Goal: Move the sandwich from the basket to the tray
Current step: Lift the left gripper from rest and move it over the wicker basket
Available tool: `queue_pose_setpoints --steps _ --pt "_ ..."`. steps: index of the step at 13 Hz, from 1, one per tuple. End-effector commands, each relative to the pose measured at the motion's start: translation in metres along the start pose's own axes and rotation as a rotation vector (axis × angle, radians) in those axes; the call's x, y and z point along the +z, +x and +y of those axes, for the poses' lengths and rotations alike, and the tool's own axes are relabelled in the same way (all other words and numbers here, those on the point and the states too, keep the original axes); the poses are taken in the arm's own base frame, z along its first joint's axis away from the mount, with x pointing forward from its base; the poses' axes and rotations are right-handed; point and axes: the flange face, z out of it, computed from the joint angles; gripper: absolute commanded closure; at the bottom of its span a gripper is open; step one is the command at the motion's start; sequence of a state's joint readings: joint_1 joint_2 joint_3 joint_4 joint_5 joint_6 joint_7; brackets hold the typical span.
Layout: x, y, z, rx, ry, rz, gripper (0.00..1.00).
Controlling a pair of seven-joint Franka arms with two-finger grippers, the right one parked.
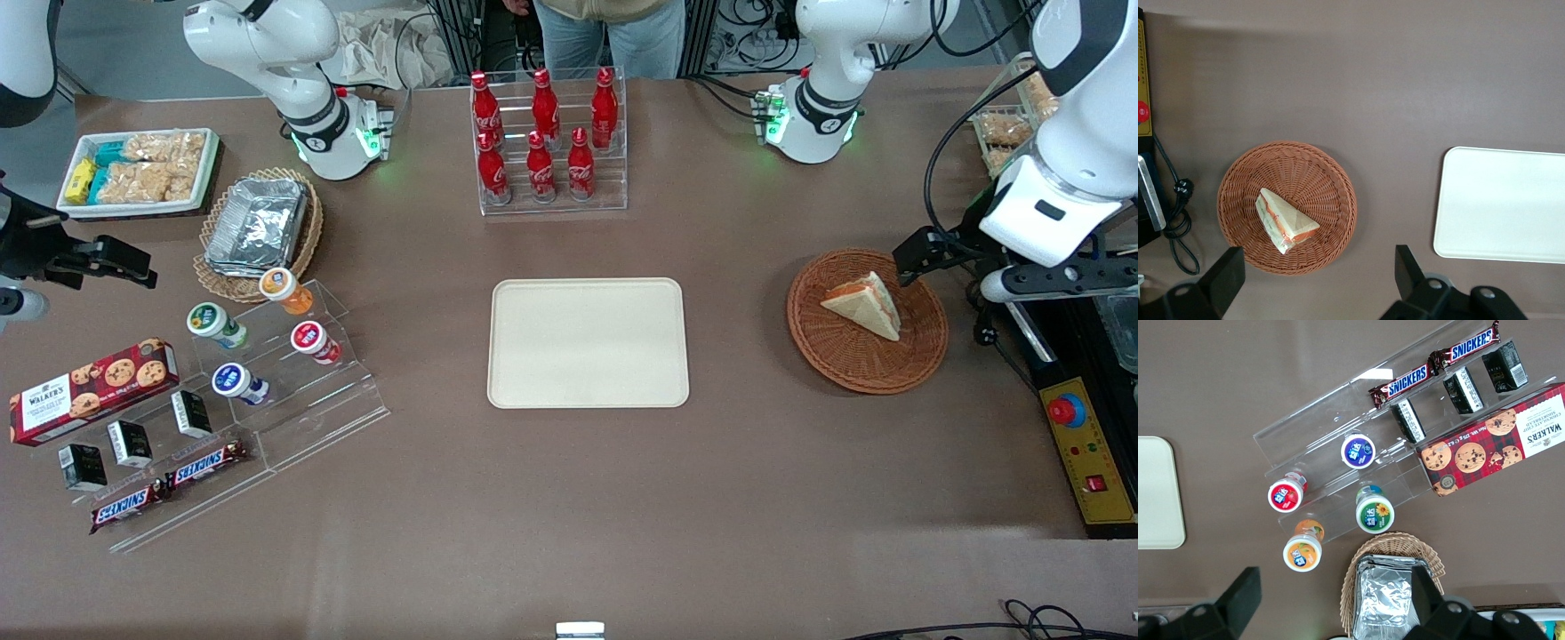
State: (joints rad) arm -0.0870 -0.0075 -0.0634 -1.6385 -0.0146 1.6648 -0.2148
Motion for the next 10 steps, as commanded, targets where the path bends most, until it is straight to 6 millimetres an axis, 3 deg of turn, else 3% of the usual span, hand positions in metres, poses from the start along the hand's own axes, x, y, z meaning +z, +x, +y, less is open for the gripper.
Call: queue_pose_setpoints --steps 1,8,10 --pt "-0.006 0.003 0.001 -0.006 -0.004 0.002 0.00" --pt "0.004 0.001 -0.003 -0.077 0.011 -0.041 0.00" --pt "0.003 0.003 -0.017 -0.302 -0.009 -0.046 0.00"
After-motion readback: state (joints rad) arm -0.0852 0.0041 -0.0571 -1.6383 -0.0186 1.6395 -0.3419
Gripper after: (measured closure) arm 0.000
